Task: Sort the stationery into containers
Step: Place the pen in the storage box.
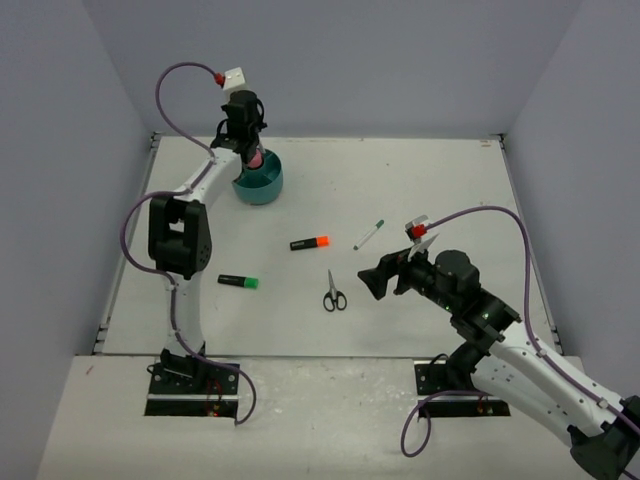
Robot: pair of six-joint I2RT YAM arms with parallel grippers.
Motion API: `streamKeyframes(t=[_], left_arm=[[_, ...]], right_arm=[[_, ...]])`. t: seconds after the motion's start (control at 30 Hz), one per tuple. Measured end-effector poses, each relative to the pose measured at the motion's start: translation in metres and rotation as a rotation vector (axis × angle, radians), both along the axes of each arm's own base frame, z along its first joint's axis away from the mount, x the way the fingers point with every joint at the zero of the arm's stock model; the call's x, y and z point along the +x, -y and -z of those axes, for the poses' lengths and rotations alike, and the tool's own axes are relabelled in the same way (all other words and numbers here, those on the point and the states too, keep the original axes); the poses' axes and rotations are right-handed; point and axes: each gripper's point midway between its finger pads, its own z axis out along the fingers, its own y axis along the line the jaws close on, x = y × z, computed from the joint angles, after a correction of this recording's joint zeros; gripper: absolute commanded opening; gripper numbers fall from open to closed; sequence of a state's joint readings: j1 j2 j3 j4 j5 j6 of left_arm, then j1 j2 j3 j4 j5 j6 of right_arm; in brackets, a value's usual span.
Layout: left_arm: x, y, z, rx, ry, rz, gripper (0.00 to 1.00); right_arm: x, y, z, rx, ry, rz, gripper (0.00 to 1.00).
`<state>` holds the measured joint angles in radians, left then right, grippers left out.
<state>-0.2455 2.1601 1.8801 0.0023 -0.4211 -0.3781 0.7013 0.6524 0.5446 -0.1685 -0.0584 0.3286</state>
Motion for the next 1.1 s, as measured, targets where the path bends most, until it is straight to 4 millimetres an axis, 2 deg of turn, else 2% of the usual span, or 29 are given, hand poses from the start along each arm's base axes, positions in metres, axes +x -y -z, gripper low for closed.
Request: streamKeyframes(t=[0.13,0.17,0.23,0.33,0.47,0.5,0.6,0.67,0.73,0.8,0.87,0.93,1.03,1.07,1.1], left_arm=[[0.002,-0.021,0.014,-0.016,-0.005,-0.025,0.0],[0.002,-0.026,0.019,-0.021,-0.011,-0.033,0.06],[0.0,-0.033,0.03,-0.025,-0.03,-0.04,0.27],[-0.003,-0.034,0.043,-0.036,-0.051,-0.032,0.48],[-0.008,-0.026,0.05,-0.062,-0.062,0.0,0.63],[-0.009,-0.024,0.049,-0.068,-0.061,0.007,0.64],[-0.015,-0.02,0.037,-0.095,-0.045,0.028,0.78],[-0.023,-0.018,0.016,-0.123,-0.02,0.038,0.83],[-0.032,-0.017,-0.016,-0.145,0.021,0.047,0.88],[-0.05,-0.017,-0.065,-0.183,0.081,0.056,0.94],[-0.078,-0.02,-0.117,-0.22,0.149,0.066,0.99],[-0.123,-0.024,-0.172,-0.274,0.239,0.088,1.0],[-0.22,-0.027,-0.235,-0.363,0.381,0.168,1.0],[-0.254,-0.028,-0.249,-0.392,0.436,0.201,1.0],[-0.287,-0.028,-0.255,-0.414,0.481,0.235,1.0]], right_arm=[[-0.002,-0.002,-0.003,0.012,0.007,-0.014,0.99],[-0.002,-0.002,-0.004,0.014,0.009,-0.015,0.99],[-0.002,-0.002,-0.005,0.016,0.012,-0.015,0.99],[-0.002,-0.002,-0.005,0.017,0.014,-0.014,0.99],[-0.002,-0.002,-0.006,0.018,0.015,-0.013,0.99],[-0.001,-0.002,-0.006,0.018,0.015,-0.01,0.99],[0.003,-0.001,-0.004,0.024,0.002,0.02,0.99],[0.01,0.002,0.0,0.028,-0.025,0.071,0.99],[0.017,0.005,0.011,0.029,-0.077,0.137,0.99],[0.024,0.006,0.026,0.007,-0.139,0.195,0.99],[0.031,0.007,0.038,-0.023,-0.203,0.244,0.99],[0.039,0.005,0.046,-0.056,-0.279,0.297,0.99],[0.063,-0.006,0.047,-0.068,-0.35,0.384,0.92],[0.071,-0.009,0.048,-0.071,-0.368,0.416,0.88],[0.081,-0.011,0.05,-0.073,-0.384,0.45,0.84]])
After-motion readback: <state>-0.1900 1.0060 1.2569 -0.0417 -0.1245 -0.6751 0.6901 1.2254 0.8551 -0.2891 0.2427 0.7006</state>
